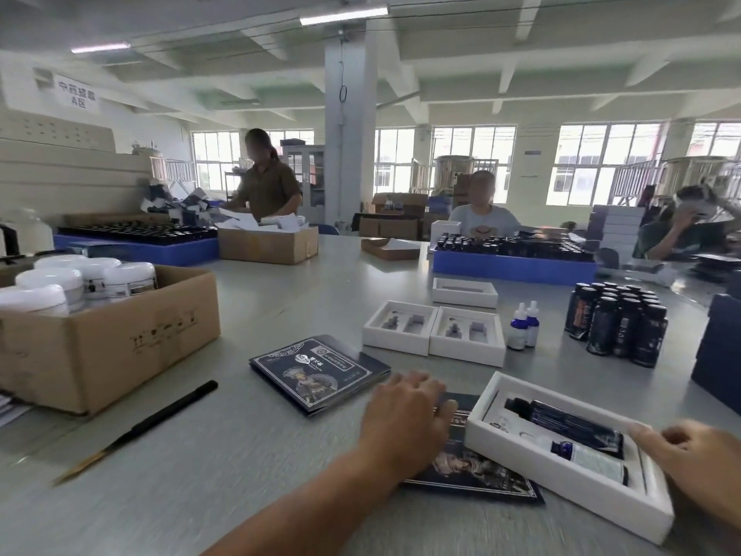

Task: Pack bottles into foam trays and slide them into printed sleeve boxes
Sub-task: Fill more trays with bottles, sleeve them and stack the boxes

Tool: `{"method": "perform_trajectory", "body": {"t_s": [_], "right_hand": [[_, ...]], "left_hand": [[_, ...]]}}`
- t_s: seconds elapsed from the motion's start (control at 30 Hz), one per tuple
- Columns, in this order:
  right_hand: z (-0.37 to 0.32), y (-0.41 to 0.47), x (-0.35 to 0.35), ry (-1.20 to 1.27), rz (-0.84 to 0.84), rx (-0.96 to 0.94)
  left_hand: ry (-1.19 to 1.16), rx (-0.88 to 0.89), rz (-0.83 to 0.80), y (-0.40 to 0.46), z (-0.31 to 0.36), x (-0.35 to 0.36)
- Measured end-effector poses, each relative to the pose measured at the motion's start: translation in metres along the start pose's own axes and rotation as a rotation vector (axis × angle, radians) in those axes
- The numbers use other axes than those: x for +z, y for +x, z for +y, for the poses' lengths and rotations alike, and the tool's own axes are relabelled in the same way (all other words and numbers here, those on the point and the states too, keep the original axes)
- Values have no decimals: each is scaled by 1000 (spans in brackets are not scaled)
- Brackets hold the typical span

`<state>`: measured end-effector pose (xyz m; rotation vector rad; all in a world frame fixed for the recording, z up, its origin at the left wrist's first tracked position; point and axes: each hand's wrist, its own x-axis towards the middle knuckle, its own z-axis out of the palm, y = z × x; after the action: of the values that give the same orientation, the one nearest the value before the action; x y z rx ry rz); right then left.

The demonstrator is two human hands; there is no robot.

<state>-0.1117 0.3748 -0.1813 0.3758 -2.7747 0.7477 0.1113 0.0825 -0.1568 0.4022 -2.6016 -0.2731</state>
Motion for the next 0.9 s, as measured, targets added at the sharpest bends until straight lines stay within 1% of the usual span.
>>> {"method": "perform_trajectory", "body": {"t_s": [0.07,0.13,0.27,0.37,0.43,0.53,0.6,0.7,0.8,0.9], "right_hand": [[-23,-17,-11,-37,-17,-14],[-36,-26,-17,-67,-49,-21],[-44,-33,-26,-81,-89,-18],[-47,-36,-25,-121,-111,-32],[-47,-37,-23,-139,-113,-40],[-47,-37,-23,-141,-98,-49],[-49,-38,-23,-156,-101,-49],[-50,-38,-23,-165,-108,-53],[-50,-38,-23,-161,-98,-60],[-49,-38,-23,-136,-105,-58]], "left_hand": [[113,-108,-20,-2,-18,0],[227,-175,-35,-5,-28,-1],[399,-220,-21,-7,-28,-3],[430,-223,-59,-9,-27,-5],[334,-223,-26,-9,-28,-7],[133,-230,70,-7,-28,-11],[69,-229,115,-6,-25,-12],[-25,-212,139,-6,-21,-13],[-227,-215,166,-4,-17,-18],[-367,-253,215,-3,-13,-23]]}}
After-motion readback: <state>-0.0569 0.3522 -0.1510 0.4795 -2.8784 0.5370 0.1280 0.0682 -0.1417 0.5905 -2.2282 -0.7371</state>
